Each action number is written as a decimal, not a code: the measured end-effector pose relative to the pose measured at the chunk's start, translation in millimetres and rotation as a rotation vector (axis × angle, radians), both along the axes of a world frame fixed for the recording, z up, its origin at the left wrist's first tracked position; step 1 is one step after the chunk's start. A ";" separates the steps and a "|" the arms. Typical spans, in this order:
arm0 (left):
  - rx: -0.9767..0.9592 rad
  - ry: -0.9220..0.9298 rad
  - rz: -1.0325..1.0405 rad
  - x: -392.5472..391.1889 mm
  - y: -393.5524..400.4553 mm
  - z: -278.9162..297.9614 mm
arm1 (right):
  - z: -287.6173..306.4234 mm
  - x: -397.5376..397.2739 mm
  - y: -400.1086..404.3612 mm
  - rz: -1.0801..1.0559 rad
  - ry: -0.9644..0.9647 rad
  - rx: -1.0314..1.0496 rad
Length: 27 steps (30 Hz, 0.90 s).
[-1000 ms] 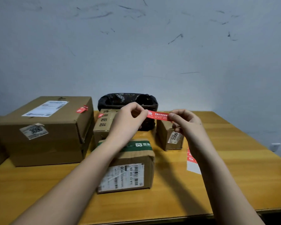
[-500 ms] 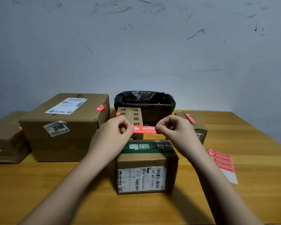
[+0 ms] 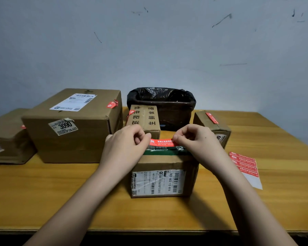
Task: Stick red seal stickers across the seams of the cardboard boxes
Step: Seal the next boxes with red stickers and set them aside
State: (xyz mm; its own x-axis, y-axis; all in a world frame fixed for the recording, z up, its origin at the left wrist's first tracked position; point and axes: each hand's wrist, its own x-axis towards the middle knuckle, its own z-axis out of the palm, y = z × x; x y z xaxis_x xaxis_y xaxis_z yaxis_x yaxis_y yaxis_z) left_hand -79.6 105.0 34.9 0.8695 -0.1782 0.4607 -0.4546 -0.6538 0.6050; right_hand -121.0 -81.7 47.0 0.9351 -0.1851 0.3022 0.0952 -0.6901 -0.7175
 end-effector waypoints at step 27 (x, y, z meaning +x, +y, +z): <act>0.516 -0.231 0.150 -3.5 -6.5 5.5 | -3.4 0.1 2.5 -0.070 0.058 -0.243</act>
